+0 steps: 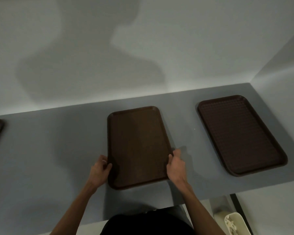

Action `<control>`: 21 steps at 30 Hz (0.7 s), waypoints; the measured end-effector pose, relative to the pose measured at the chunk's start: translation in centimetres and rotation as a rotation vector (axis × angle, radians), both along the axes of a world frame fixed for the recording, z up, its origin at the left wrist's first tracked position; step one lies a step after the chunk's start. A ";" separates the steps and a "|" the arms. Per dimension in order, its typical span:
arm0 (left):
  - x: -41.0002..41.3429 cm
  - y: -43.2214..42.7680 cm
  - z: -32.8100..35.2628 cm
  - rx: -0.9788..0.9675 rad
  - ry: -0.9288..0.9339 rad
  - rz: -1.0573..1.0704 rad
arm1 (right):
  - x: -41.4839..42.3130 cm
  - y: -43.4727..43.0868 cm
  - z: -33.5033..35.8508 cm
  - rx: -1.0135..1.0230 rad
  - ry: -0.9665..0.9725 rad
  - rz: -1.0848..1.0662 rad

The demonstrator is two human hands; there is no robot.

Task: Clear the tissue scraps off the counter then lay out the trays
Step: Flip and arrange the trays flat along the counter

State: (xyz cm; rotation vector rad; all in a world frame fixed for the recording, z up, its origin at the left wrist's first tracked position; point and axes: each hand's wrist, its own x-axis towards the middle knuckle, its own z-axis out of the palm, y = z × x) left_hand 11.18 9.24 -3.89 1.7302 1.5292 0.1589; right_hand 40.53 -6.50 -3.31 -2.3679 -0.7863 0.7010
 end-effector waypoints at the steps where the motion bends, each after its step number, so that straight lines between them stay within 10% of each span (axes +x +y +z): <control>1: 0.2 -0.5 0.2 -0.013 -0.041 0.003 | 0.2 -0.5 0.5 0.037 0.022 -0.028; 12: 8.9 -1.9 5.1 -0.233 -0.451 0.071 | 6.4 -6.7 4.9 0.260 -0.098 -0.262; 21: 22.7 -3.0 8.5 -0.127 -0.405 -0.278 | 16.0 -14.3 6.6 0.319 -0.196 -0.455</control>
